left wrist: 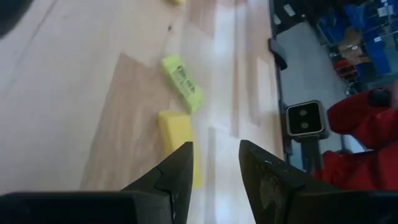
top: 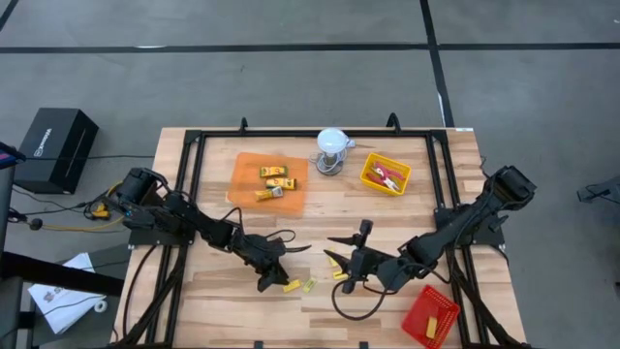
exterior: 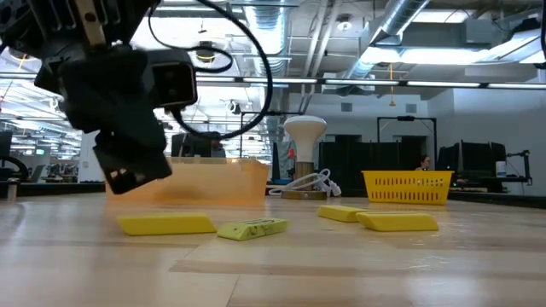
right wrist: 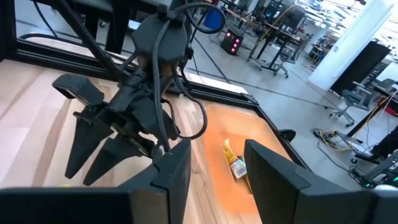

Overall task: Pick & Place School Supplies
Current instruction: Put the yellow eraser into the red bin

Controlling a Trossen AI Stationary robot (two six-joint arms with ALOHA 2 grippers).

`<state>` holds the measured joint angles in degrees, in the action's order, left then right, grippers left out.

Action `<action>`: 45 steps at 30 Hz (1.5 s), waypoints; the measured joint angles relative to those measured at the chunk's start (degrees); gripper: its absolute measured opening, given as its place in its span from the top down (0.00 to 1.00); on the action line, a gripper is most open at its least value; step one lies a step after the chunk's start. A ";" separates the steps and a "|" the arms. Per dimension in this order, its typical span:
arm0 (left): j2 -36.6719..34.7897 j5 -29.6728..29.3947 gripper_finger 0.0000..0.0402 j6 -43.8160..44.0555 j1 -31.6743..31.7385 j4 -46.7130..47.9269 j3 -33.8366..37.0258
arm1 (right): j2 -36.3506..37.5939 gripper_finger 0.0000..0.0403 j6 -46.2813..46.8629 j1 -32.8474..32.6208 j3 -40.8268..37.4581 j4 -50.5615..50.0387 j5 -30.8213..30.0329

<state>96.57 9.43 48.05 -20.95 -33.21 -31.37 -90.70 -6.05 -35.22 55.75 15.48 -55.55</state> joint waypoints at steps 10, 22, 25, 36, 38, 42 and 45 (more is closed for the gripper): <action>7.92 3.03 0.69 0.06 -0.83 -1.24 -4.53 | -0.02 0.66 0.01 -0.14 0.00 0.17 0.02; 8.36 4.11 0.69 -0.35 -0.03 0.26 -4.76 | -0.04 0.67 0.01 -1.16 0.00 -0.02 0.02; 8.59 3.52 0.69 -1.26 0.28 1.74 -4.77 | -0.07 0.67 0.01 -1.16 0.00 -0.10 0.04; 8.59 2.72 0.69 -3.07 0.82 5.37 -4.77 | -0.07 0.66 0.01 -1.14 0.00 -0.19 0.15; 8.59 2.63 0.69 -3.21 0.81 5.71 -4.77 | -0.07 0.66 0.03 -1.16 0.00 -0.19 0.15; 8.63 2.58 0.69 -4.18 0.83 6.85 -4.77 | -0.09 0.66 0.03 -1.16 0.00 -0.17 0.17; 8.63 2.56 0.69 -4.52 0.83 7.08 -4.77 | -0.09 0.66 0.03 -1.16 0.00 -0.17 0.16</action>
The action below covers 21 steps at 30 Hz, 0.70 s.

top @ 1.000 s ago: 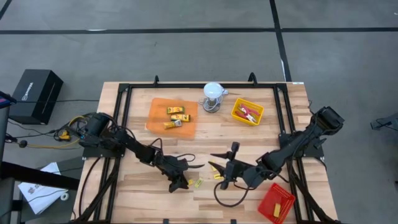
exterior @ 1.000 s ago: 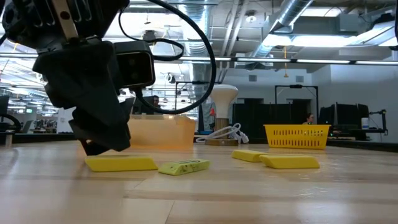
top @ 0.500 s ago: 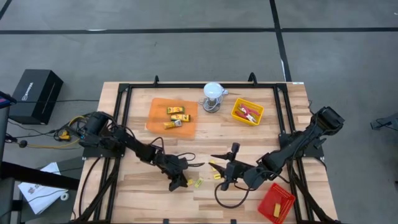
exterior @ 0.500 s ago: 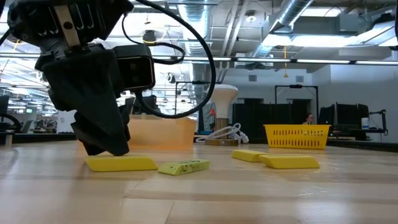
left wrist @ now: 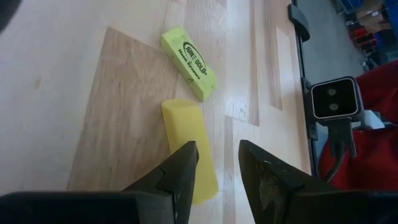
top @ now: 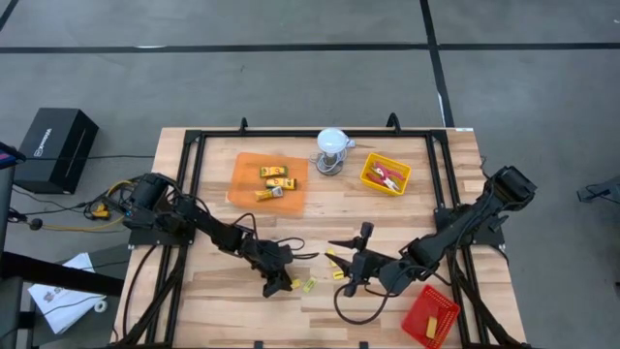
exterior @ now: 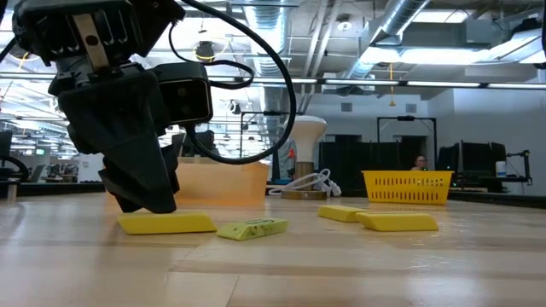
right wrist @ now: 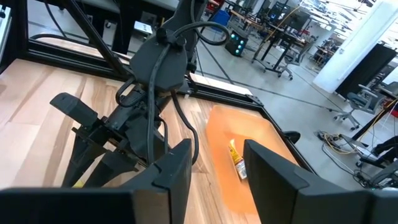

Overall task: Pick & Place School Supplies
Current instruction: Put the yellow eraser into the red bin

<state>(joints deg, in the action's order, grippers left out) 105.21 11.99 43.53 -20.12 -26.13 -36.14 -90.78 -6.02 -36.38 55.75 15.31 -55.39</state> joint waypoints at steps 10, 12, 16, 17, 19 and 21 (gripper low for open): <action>-0.14 0.34 0.70 -1.79 1.63 2.15 0.09 | 0.00 0.67 0.00 0.00 0.00 0.00 0.04; -0.15 -1.50 0.69 -3.08 1.94 3.35 0.11 | 0.00 0.67 0.00 0.00 0.00 -0.02 0.04; -0.17 -0.95 0.69 -3.59 2.29 3.85 0.07 | 0.00 0.67 0.00 0.00 0.00 -0.15 0.04; -0.17 -0.94 0.69 -3.64 2.29 3.85 0.07 | 0.00 0.67 0.00 0.00 0.00 -0.20 0.04; -0.18 -0.77 0.69 -3.67 2.29 3.87 0.07 | 0.00 0.67 0.00 0.00 0.00 -0.24 0.04; -0.20 -0.59 0.69 -3.68 2.29 3.86 0.07 | 0.00 0.67 0.00 0.00 0.00 -0.24 0.04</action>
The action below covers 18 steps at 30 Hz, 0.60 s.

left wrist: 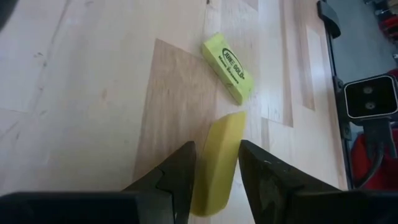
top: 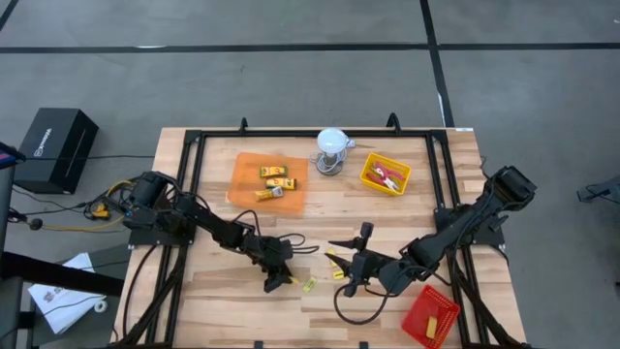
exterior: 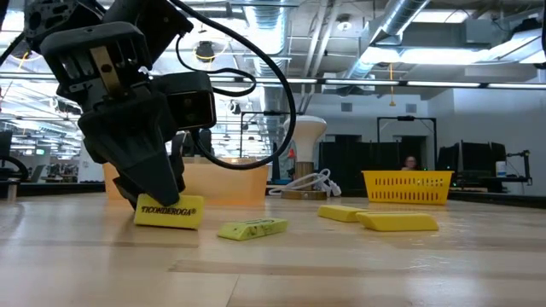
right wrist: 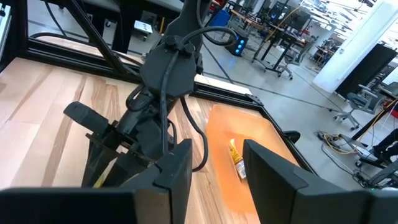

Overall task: Pick & Place School Supplies
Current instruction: Put the yellow eraser into the red bin

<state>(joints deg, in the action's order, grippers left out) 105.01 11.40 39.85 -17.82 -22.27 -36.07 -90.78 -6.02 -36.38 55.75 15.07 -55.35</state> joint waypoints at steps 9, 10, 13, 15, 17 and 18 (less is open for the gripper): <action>0.00 0.59 0.86 -2.07 0.00 0.41 0.00 | 0.00 0.67 0.00 0.00 -0.02 -0.02 0.00; 0.00 0.61 0.89 -2.39 0.00 0.44 0.00 | 0.00 0.67 0.00 0.00 -0.02 -0.02 0.00; 0.00 0.50 0.94 -3.16 0.04 0.43 0.02 | 0.00 0.67 0.00 0.00 -0.02 0.00 0.00; 0.00 -0.01 0.94 -3.40 0.02 0.43 0.04 | 0.00 0.67 0.00 0.00 -0.02 0.00 0.00; 0.00 -0.13 0.94 -3.94 0.02 0.36 0.07 | 0.00 0.67 0.00 0.00 -0.02 0.00 0.00; 0.00 -0.20 0.93 -4.40 0.02 0.14 0.11 | 0.00 0.67 0.00 0.00 -0.02 0.00 -0.02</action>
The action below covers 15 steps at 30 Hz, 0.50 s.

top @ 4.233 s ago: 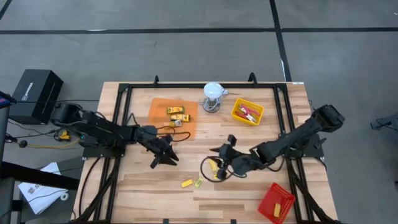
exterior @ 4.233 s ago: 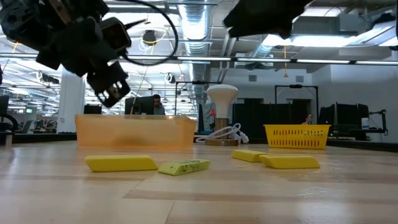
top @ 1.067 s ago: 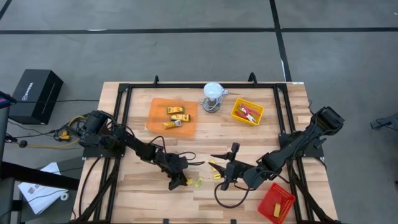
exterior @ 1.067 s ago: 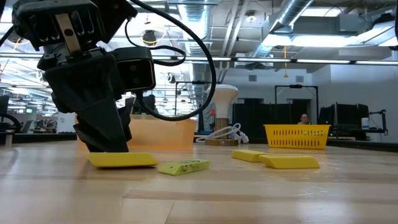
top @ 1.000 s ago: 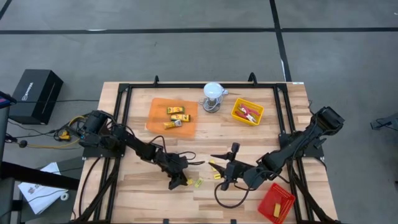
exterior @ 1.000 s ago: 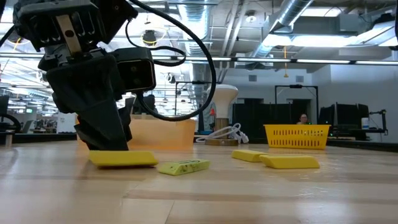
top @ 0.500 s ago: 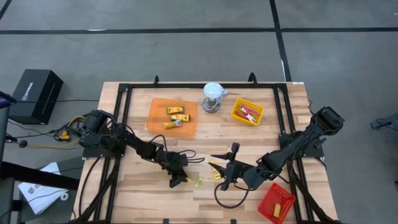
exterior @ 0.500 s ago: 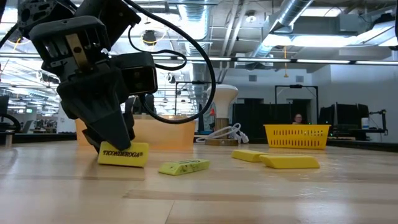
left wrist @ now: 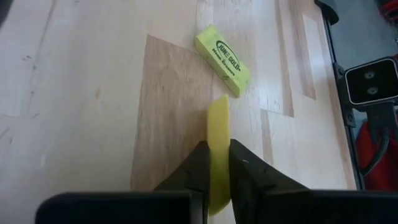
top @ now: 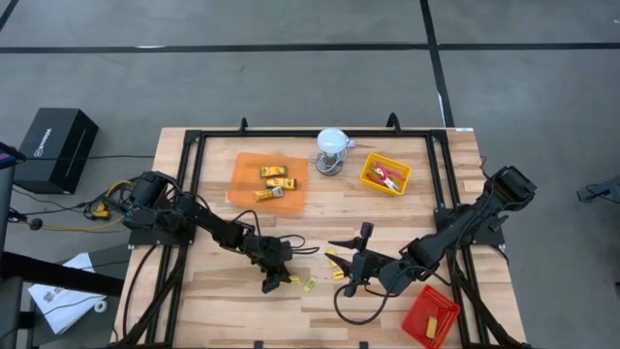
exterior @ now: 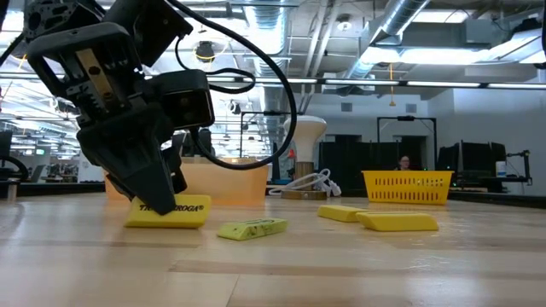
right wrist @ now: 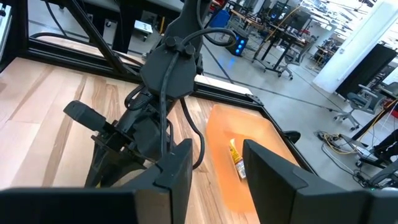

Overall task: Pick & Place School Supplies
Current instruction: Put the yellow eraser into the red bin

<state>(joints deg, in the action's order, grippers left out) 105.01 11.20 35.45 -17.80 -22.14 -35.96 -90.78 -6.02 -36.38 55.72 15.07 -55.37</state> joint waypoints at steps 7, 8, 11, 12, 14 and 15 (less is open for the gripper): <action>-2.40 -1.32 0.94 -3.15 0.04 -0.91 -0.16 | 0.02 0.67 -1.88 0.00 0.00 0.28 -0.63; -3.28 -2.59 0.94 -4.19 0.05 -0.26 -0.09 | 0.04 0.67 -2.43 0.00 0.00 0.56 -1.17; -6.80 -7.83 0.94 -8.50 0.40 0.95 0.17 | 0.09 0.67 -3.41 0.02 0.00 0.83 -2.16; -8.39 -9.10 0.94 -10.53 0.46 0.29 0.11 | 0.09 0.67 -3.34 0.02 0.00 0.83 -2.16; -11.39 -11.99 0.94 -13.62 0.61 -0.49 -0.19 | 0.09 0.66 -2.46 0.00 0.00 0.89 -2.14; -12.93 -12.69 0.94 -15.16 0.90 -0.13 -0.15 | 0.09 0.65 -1.69 0.00 0.00 1.00 -2.06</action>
<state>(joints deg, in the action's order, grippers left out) 92.09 -1.49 20.28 -16.90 -22.27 -36.12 -90.70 -7.71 -36.38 55.72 16.07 -57.44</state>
